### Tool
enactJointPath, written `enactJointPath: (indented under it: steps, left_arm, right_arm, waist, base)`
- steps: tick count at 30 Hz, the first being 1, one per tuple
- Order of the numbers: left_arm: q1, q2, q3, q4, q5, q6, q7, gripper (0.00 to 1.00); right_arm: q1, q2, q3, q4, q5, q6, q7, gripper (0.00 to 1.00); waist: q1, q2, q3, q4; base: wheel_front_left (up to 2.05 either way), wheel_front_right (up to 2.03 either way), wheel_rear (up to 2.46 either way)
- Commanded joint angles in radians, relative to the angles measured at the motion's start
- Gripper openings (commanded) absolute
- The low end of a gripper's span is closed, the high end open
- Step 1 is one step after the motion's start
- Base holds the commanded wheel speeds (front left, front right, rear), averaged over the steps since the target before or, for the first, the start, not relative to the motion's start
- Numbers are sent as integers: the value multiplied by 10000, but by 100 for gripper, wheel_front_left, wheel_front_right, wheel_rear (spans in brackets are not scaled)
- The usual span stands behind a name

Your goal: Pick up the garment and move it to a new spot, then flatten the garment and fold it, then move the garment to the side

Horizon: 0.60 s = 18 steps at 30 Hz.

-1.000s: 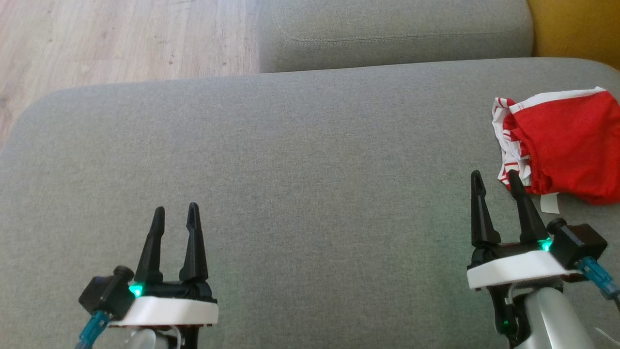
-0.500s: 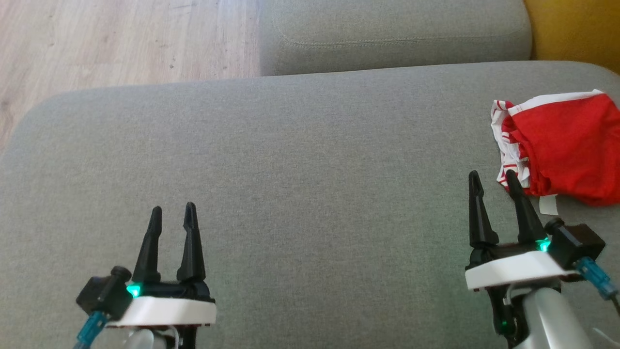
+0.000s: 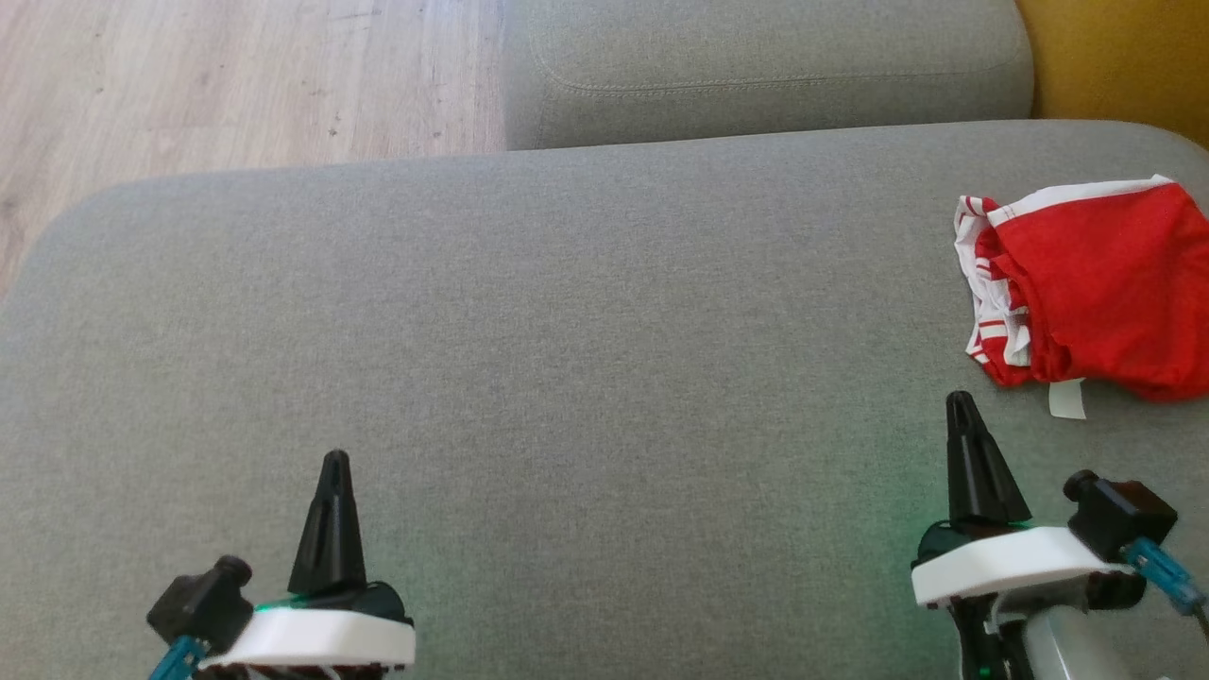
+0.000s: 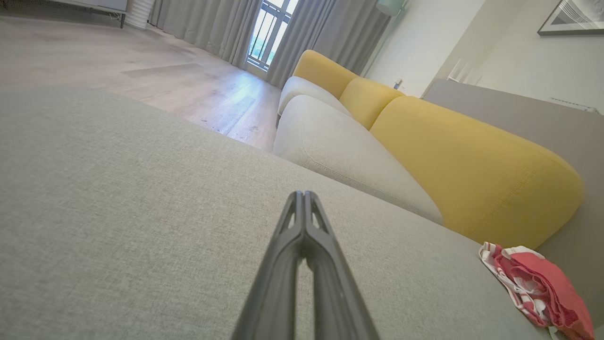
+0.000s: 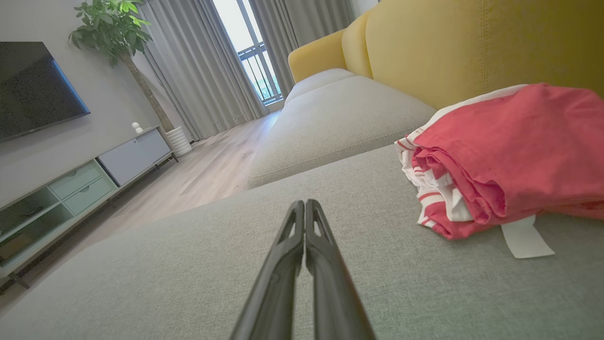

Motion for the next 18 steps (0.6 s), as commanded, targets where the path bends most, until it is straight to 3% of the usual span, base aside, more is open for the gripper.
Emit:
enactJointPath:
  steps: [1,18]
  left_arm:
    - [-400,63,131,-291,-246,8,25,0]
    - [-523,136,376,-248,-1917,4,447,0]
  right_arm:
    - [-462,-73,-48,-345,309,-1,77,0]
    - [-497,-137,-204,-390,2217,-2,502,0]
  waist:
    - [0,0,-2,-3]
    - [0,0,-33,-46]
  base:
    - [0,0,0]
    - [0,0,0]
